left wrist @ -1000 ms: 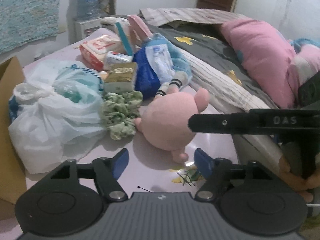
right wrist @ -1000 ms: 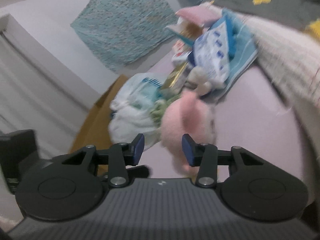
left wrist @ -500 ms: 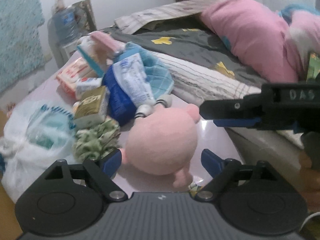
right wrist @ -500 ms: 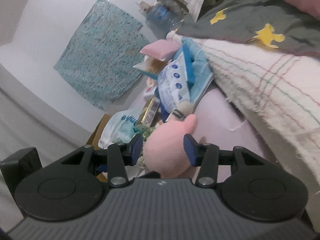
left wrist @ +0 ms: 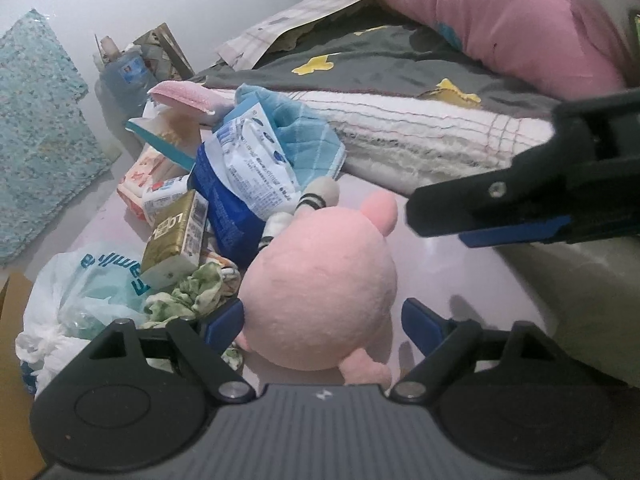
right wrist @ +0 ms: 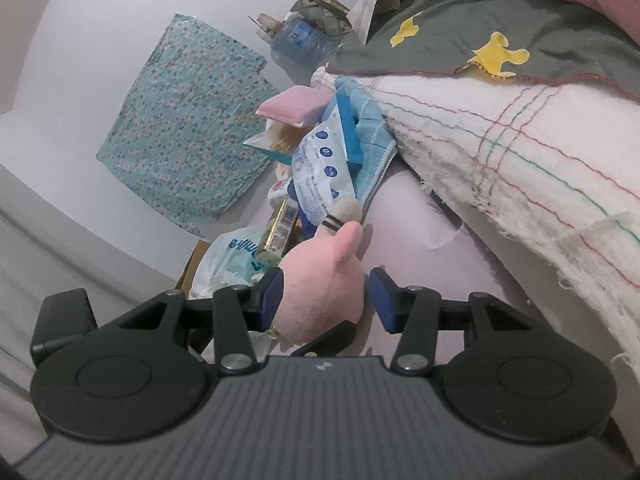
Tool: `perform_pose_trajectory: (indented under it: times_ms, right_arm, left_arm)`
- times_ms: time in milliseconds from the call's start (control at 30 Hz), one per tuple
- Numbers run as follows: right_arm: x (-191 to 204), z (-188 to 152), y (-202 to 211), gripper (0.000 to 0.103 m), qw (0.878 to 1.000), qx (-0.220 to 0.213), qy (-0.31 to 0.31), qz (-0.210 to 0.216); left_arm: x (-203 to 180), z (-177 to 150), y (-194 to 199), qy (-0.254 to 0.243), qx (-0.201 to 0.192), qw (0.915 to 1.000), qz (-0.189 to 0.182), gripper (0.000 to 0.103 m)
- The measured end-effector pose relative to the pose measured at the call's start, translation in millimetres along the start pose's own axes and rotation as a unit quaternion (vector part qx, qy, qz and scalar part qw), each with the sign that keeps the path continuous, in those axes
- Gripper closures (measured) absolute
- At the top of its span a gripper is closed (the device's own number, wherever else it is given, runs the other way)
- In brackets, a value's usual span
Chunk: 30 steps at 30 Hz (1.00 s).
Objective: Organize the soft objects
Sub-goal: 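Reach the left tool to the pink plush doll and close on it, then lift the pink doll with the left tool while the right tool grasps the green scrunchie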
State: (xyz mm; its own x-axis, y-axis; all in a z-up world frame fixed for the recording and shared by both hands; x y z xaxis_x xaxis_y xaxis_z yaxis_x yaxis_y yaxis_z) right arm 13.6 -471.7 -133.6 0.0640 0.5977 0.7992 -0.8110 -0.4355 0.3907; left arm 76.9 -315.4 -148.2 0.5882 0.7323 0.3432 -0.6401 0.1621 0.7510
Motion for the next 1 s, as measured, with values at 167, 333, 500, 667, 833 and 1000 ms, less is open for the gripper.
perform_pose_trajectory:
  times_ms: [167,333,500,667,833,1000]
  right_arm:
    - [1.8,-1.7,2.2,0.055,1.000,-0.003,0.000,-0.002]
    - [5.9,-2.0,0.7,0.055,1.000,-0.005,-0.005,0.008]
    - [13.3,-1.9,5.3,0.045,1.000,-0.014,-0.004,0.023]
    - [17.4,-6.0,9.2,0.042,0.999,-0.015,-0.014,0.046]
    - [18.3,-11.9,9.7,0.042,0.998,-0.012,-0.034,0.060]
    - [25.7,-12.1,7.4,0.042,0.998,-0.011,-0.025,0.056]
  left_arm:
    - [17.6,-3.0,8.5,0.054,-0.004,0.9977,-0.041,0.030]
    - [37.2,-6.0,22.0,0.123,0.002,0.9860,-0.112,0.032]
    - [54.9,-11.4,40.5,0.183,0.007,0.9648,-0.189,0.032]
    - [69.8,-23.5,46.2,0.250,0.024,0.9343,-0.253,0.033]
    - [81.3,-31.9,56.2,0.286,0.021,0.9204,-0.266,0.033]
    - [97.9,-36.9,79.4,0.291,-0.005,0.9314,-0.219,0.033]
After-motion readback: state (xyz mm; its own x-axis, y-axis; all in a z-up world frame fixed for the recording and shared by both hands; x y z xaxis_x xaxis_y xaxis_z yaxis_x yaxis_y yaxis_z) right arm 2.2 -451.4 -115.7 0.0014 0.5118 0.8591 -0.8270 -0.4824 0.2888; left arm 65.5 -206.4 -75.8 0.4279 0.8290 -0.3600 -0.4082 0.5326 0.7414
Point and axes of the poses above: each gripper's, at about its wrist camera, not at the fingertips, and y roughly against the way its jaws point, x to its left, z to its top, the point moved 6 cm from there along -y, roughly the way its jaws point, and after that the axes turned 1 degree about x, right-handed, at the moved point
